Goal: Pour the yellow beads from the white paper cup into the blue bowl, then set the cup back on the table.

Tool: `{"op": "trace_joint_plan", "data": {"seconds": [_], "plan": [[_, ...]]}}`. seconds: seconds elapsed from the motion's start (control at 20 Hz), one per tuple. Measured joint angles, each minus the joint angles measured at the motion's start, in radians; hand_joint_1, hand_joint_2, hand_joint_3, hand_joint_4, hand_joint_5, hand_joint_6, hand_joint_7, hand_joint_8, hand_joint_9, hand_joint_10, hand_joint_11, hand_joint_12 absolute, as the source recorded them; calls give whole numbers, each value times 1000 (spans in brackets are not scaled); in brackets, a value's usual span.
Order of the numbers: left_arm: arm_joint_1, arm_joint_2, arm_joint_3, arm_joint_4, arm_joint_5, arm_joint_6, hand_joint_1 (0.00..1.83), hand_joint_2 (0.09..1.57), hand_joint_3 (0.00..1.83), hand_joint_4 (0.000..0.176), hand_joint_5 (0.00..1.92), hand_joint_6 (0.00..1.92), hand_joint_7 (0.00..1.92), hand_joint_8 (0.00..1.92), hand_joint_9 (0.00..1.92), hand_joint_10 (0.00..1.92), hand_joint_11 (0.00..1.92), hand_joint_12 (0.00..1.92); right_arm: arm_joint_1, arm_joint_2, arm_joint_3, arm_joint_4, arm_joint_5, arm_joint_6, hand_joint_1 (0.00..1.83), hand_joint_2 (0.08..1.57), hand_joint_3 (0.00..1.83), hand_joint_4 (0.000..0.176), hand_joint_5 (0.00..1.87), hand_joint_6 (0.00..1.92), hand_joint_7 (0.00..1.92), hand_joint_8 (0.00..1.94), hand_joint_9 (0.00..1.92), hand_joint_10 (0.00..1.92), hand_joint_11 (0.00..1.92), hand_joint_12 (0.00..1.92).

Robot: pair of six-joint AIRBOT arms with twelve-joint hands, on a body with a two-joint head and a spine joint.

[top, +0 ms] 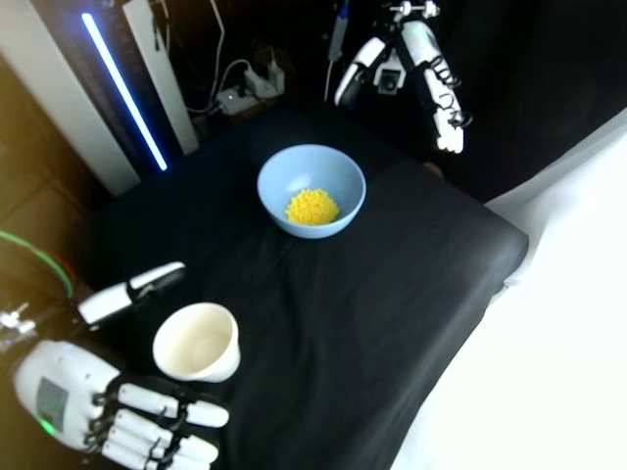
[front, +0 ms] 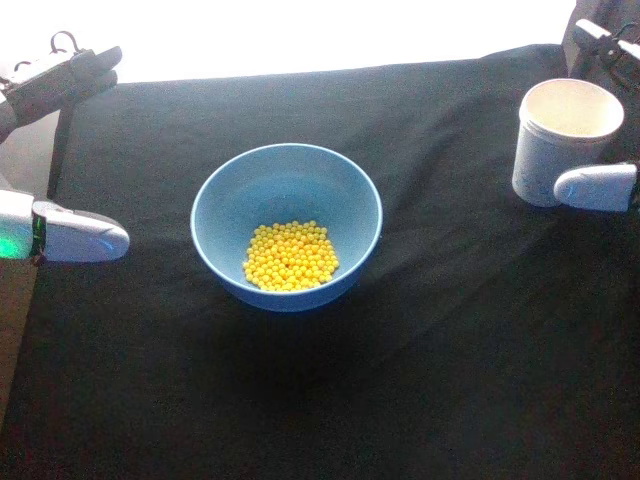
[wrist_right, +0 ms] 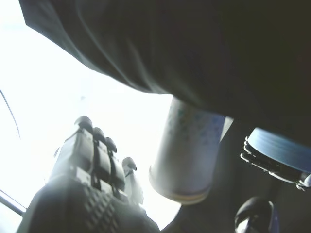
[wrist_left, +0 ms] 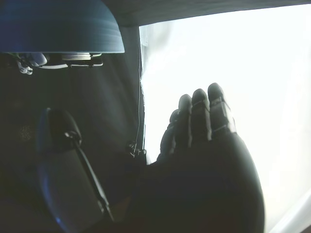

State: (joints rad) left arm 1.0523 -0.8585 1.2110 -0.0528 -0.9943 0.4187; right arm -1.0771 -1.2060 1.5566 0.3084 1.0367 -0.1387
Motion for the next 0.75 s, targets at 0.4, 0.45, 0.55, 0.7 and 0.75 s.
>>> {"op": "trace_joint_plan", "data": {"seconds": [0.4, 0.45, 0.55, 0.7, 0.75], "plan": [[1, -17, 29, -7, 25, -35, 868, 545, 509, 0, 0, 0, 151, 5, 123, 5, 0, 175, -50, 131, -64, 1, 4, -18, 737, 513, 4, 176, 0, 0, 0, 0, 0, 0, 0, 0], [7, -17, 38, -12, 33, -37, 861, 527, 555, 0, 0, 0, 126, 3, 105, 2, 0, 130, -50, 169, -101, -2, 6, -38, 726, 520, 6, 176, 0, 0, 0, 0, 0, 0, 0, 0], [14, -16, 44, -30, 33, -38, 877, 511, 581, 0, 0, 0, 135, 3, 116, 4, 0, 150, -50, 192, -122, -6, 19, -43, 699, 524, 7, 176, 0, 0, 0, 0, 0, 0, 0, 0], [40, -13, 48, -81, 31, -38, 828, 463, 599, 0, 0, 0, 144, 3, 104, 0, 0, 108, -50, 247, -165, -9, 63, -45, 703, 530, 8, 176, 0, 0, 0, 0, 0, 0, 0, 0], [49, -8, 47, -89, 21, -37, 795, 450, 623, 0, 0, 0, 147, 1, 90, 1, 0, 36, -50, 268, -180, -8, 86, -48, 725, 525, 5, 176, 0, 0, 0, 0, 0, 0, 0, 0]]}}
